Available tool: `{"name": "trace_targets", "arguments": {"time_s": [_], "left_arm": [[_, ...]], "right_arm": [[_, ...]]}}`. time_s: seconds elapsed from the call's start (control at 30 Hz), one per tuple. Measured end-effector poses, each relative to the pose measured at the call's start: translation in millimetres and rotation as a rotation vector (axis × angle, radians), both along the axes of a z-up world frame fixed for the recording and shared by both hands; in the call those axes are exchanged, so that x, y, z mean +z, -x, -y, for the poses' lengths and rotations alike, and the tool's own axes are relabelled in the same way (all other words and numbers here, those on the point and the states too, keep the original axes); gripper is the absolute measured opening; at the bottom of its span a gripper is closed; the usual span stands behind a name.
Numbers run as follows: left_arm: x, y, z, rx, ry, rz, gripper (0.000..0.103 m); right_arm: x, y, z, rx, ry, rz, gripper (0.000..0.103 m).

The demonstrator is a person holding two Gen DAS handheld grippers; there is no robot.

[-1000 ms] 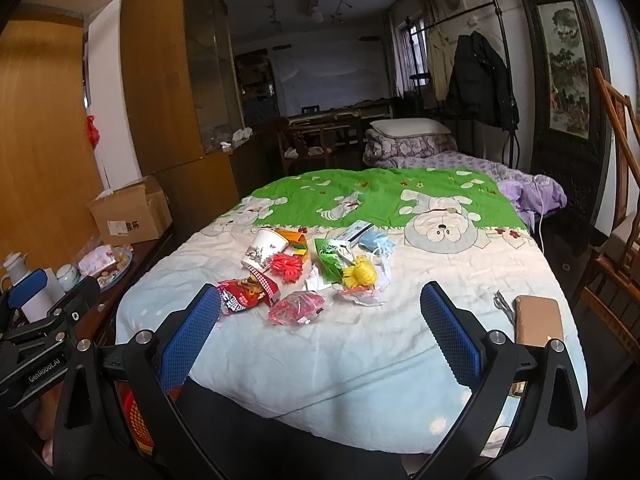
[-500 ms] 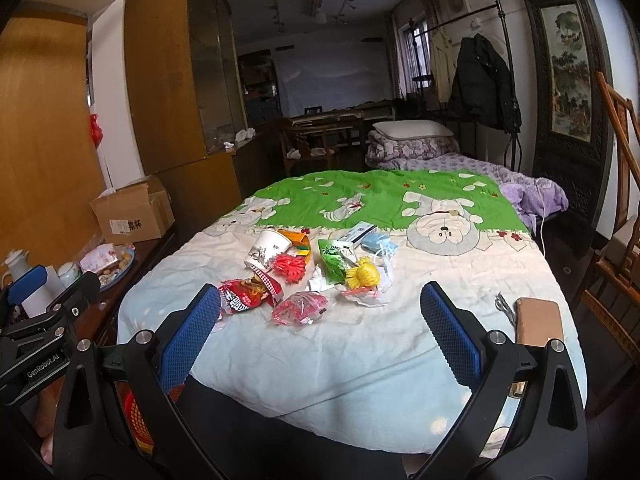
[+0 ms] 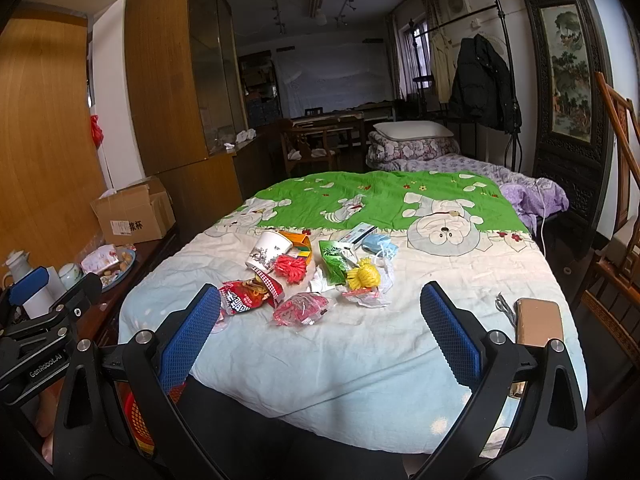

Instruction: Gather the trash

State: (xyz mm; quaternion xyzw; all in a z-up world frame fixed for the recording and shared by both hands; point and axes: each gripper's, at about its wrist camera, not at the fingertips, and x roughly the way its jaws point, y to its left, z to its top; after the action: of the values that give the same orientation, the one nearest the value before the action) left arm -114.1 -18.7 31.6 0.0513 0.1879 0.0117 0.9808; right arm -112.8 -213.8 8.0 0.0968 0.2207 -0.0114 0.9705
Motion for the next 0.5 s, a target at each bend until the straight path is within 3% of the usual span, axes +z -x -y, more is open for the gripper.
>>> {"name": "trace_targets", "arguments": {"time_s": [0.5], "left_arm": [[0.2,0.3,-0.8,-0.001,0.001,-0.002,0.097]], "right_arm": [[-0.2,0.1,-0.2,0.001,-0.015,-0.009,0.096]]}}
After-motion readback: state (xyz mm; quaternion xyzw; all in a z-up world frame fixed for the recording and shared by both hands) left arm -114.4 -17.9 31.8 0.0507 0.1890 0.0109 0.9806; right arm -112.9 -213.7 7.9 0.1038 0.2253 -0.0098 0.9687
